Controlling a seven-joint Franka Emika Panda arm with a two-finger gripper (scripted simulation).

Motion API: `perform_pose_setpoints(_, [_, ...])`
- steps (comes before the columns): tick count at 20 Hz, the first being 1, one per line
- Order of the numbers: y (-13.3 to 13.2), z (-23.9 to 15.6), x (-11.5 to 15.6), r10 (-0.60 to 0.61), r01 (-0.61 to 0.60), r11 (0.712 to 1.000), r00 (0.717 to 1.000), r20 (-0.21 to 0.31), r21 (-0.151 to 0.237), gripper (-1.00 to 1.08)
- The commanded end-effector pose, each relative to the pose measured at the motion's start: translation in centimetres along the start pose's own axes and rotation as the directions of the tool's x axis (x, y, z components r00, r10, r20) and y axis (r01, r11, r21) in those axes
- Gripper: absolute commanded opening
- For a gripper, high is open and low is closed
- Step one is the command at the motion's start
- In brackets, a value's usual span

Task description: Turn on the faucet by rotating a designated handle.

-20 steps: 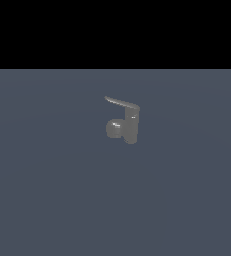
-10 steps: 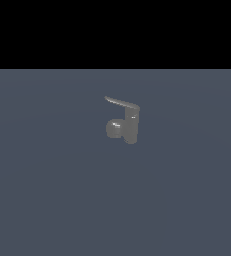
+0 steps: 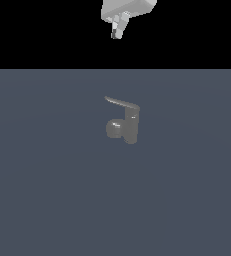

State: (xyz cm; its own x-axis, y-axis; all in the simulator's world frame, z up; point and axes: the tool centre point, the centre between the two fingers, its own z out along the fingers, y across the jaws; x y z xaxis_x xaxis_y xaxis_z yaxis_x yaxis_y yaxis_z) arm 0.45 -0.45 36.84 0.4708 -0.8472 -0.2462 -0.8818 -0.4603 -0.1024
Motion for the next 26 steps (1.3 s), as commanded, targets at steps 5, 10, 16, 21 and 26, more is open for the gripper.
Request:
perform_pose_setpoints(5, [-3.0, 4.4, 3.0, 0.205, -0.206, 0.978, 0.978, -0.032, -0.012, -1.0])
perform_pose_setpoints(10, [-5.0, 8.0, 5.1, 0.349, -0.351, 0.936, 0.934, -0.075, -0.012, -1.0])
perform_pose_setpoints(16, [-7.1, 12.2, 7.4, 0.499, -0.503, 0.864, 0.855, -0.141, 0.009, -1.0])
perform_pose_setpoints(21, [-8.5, 15.2, 8.9, 0.587, -0.592, 0.805, 0.786, -0.192, 0.04, -1.0])
perform_pose_setpoints(26, [-9.3, 17.2, 9.8, 0.64, -0.644, 0.762, 0.734, -0.226, 0.07, -1.0])
